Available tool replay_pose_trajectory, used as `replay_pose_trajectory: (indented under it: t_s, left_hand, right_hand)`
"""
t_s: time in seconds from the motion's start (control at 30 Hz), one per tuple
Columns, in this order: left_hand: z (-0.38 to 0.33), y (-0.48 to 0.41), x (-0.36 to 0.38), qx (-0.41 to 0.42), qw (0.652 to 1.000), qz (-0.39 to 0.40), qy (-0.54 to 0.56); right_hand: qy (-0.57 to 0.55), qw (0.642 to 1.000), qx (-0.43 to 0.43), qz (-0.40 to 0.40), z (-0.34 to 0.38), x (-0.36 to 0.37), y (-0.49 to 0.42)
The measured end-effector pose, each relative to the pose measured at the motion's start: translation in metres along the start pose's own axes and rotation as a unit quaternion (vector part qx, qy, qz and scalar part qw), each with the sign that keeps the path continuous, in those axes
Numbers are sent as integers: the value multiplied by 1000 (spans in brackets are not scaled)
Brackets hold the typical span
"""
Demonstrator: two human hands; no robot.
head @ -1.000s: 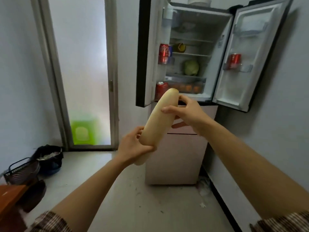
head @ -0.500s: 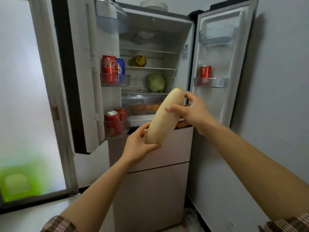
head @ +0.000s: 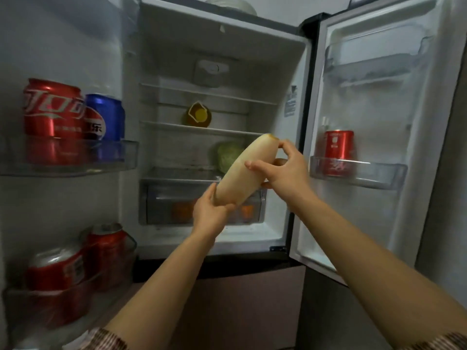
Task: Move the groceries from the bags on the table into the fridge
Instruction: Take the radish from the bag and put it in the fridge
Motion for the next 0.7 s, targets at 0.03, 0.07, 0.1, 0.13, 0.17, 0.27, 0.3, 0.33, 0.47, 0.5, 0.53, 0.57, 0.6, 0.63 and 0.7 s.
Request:
replay_pose_trajectory:
  t_s: [0.03, 0.07, 0.1, 0.13, 0.17, 0.27, 0.3, 0.33, 0.47, 0.5, 0.53, 0.57, 0.6, 0.63, 0.7]
  left_hand:
    - [2, -19, 5, -62, 996, -30, 48]
    - [3, -38, 10, -138, 982, -37, 123]
    - [3, -57, 14, -198, 957, -24, 209]
    - [2, -77, 17, -224, 932, -10, 284]
    - [0, -96, 20, -232, 914, -6, 332]
    - [6, -153, 24, -233, 910, -19, 342]
    - [11, -171, 25, -235, 911, -19, 338]
    - [17, -189, 26, -237, 914, -13, 330]
    - [41, -258, 24, -241, 924, -8, 296]
    - [47, -275, 24, -242, 925, -15, 292]
    - [53, -291, 24, -242, 930, -22, 277]
    - [63, -309, 24, -233, 942, -27, 242]
    - [71, -324, 24, -221, 953, -29, 206]
    - [79, -339, 23, -210, 962, -35, 174]
    - [97, -369, 21, -197, 972, -38, 126]
  right_hand:
    - [-7, 1000, -9, -7, -9, 4, -18]
    - [-14, 1000, -18, -14, -18, 8, -34]
    - [-17, 999, -29, -18, -27, 12, -48]
    - [-16, 999, -42, -18, -36, 17, -62]
    - [-13, 998, -54, -15, -45, 21, -73]
    - [8, 997, -79, 10, -69, 35, -107]
    - [13, 996, -82, 14, -77, 40, -119]
    - [15, 996, -81, 11, -85, 44, -132]
    - [30, 997, -66, -3, -121, 64, -185]
    - [34, 998, -53, 2, -131, 71, -199]
    - [40, 998, -39, 10, -142, 78, -211]
    - [48, 998, -24, 20, -153, 85, -222]
    - [60, 998, -12, 32, -163, 94, -232]
    - [79, 996, -4, 44, -172, 101, -238]
    - [101, 993, 1, 55, -193, 115, -253]
Point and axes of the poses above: each hand's wrist, its own y-axis away from the middle knuckle, its own x-axis out of the palm, z = x × y, the point moved 1 cm from there along -y, towards the middle knuckle, and after that the axes turned 4 degrees about x, right-handed, at the moved point
